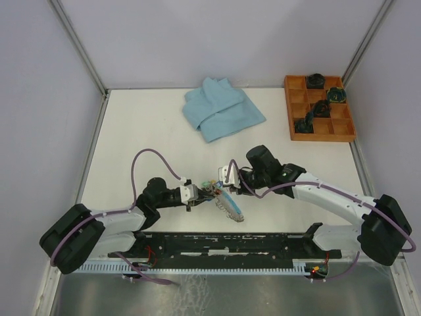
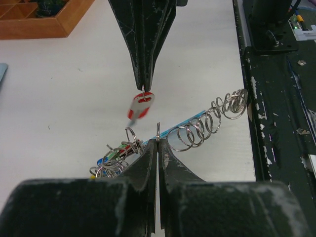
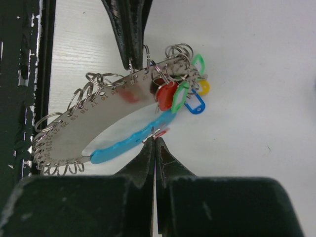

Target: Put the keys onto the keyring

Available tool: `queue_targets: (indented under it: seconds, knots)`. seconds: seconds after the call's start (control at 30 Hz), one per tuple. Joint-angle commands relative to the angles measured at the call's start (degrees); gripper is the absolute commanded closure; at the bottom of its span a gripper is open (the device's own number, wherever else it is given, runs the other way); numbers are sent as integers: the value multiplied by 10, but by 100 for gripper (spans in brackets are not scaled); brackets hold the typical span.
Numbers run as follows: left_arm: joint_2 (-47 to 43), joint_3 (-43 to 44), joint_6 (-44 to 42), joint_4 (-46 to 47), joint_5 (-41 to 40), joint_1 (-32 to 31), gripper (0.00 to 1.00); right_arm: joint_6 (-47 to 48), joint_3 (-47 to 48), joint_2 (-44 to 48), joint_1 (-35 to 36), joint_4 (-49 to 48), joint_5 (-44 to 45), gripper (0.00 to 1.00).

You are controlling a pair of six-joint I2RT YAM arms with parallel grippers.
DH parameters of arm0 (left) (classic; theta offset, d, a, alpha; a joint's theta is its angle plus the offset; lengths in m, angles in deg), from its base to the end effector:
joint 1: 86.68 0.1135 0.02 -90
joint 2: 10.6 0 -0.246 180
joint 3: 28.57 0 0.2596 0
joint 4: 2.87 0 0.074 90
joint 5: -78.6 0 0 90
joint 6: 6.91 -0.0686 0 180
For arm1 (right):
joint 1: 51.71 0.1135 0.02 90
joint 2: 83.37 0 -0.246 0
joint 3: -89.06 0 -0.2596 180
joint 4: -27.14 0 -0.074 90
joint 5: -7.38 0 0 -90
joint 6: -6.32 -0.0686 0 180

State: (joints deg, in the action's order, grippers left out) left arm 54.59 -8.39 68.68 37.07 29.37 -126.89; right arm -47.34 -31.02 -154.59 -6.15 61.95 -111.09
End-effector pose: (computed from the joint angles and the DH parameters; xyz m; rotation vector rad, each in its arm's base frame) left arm 0.1435 -0.1800 0.1421 1.2406 1.1941 -0.9236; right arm 0.1786 0.2289 0.1987 -1.7121 1.6085 0.6666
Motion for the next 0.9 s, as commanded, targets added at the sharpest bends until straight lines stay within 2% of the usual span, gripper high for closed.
queue_targets:
  seconds: [0.0, 0.37, 0.87]
  knots:
    - [7, 18, -10, 52, 32, 2, 97, 50, -12, 22, 14, -52, -34, 99]
    - [15, 17, -27, 52, 33, 2, 97, 66, -31, 32, 60, -84, 22, 99]
    - [8, 18, -21, 47, 30, 2, 97, 64, -25, 7, 82, -85, 26, 99]
